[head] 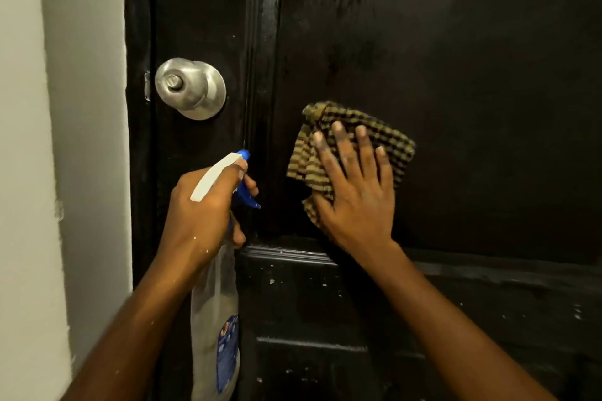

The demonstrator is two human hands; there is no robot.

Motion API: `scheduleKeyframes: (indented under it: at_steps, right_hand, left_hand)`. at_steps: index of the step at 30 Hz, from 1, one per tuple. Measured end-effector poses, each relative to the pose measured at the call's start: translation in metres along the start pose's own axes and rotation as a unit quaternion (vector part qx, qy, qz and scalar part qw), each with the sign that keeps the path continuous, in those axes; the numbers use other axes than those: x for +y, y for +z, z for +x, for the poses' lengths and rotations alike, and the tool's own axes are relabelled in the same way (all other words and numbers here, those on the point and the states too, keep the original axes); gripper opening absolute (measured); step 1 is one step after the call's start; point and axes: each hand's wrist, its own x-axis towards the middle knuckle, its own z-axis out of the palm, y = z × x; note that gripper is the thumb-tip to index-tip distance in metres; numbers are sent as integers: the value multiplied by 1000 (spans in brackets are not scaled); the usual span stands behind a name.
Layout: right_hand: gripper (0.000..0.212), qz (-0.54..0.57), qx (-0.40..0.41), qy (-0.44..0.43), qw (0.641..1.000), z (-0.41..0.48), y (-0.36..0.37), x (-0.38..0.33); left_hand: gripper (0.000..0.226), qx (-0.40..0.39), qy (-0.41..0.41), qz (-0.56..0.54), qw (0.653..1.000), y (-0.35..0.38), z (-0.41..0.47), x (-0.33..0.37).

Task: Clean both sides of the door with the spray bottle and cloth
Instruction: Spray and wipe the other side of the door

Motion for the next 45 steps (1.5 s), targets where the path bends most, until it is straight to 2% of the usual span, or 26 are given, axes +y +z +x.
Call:
scheduleKeyframes:
  at_steps: [3, 4, 6, 9, 11, 12, 14, 15, 16, 18, 20, 22, 23, 29, 33, 36, 40, 43, 45]
  right_hand:
    - [72, -13, -20, -104, 994, -48, 6, 13]
    - [70, -18, -21, -116, 993, -62, 5, 26]
    - [67, -20, -17, -85, 996, -85, 1, 63]
    - [70, -32, 0, 40, 999, -103, -13, 136]
    - [70, -32, 32, 161, 986, -104, -26, 176]
    - [70, -14, 60, 236, 970, -99, -29, 186]
    - [68, 31, 129, 380, 916, -84, -29, 185]
    - [67, 41, 151, 424, 892, -76, -27, 174]
    - [67, 36, 154, 434, 887, -70, -24, 162]
    - [71, 8, 102, 353, 930, -75, -16, 138]
    - [73, -15, 34, 209, 977, -95, -14, 133]
    - [74, -19, 9, 125, 992, -108, -18, 154]
    - [74, -21, 9, 116, 993, -111, -20, 169]
    - [79, 2, 51, 233, 971, -85, -42, 245]
    - [69, 48, 93, 274, 956, -55, -58, 283]
    - [61, 104, 141, 310, 934, -54, -58, 279]
    - [69, 128, 174, 372, 903, -118, -38, 251]
    - [73, 122, 148, 398, 897, -184, -28, 237]
    - [73, 102, 128, 417, 894, -192, -30, 239]
  left_hand:
    - [36, -20, 5, -16, 1000, 17, 0, 3]
    - [37, -30, 5, -21, 999, 23, 0, 4]
    - [38, -49, 7, -22, 999, 37, 0, 5]
    - [40, -73, 4, -26, 997, 59, 0, 6]
    - [40, -90, 6, -25, 996, 74, 1, 6]
    - [41, -96, 9, -25, 995, 79, 0, 7]
    - [41, -108, 11, -31, 994, 93, 0, 8]
    - [41, -114, 10, -36, 993, 100, -1, 9]
    - [41, -119, 9, -39, 992, 107, -1, 9]
    - [41, -129, 8, -45, 991, 121, -2, 11]
    - [41, -142, 2, -51, 988, 135, -2, 14]
    - [41, -157, -5, -55, 986, 149, -4, 18]
    - [41, -163, -6, -57, 985, 156, -4, 20]
    - [41, -194, -6, -85, 977, 190, -5, 33]
    - [41, -204, -5, -100, 974, 205, -10, 37]
    - [41, -213, -16, -107, 971, 212, -14, 35]
    - [41, -223, -21, -96, 970, 222, -20, 32]
    - [41, -227, -22, -92, 969, 232, -22, 31]
    - [41, -231, -18, -84, 969, 239, -24, 31]
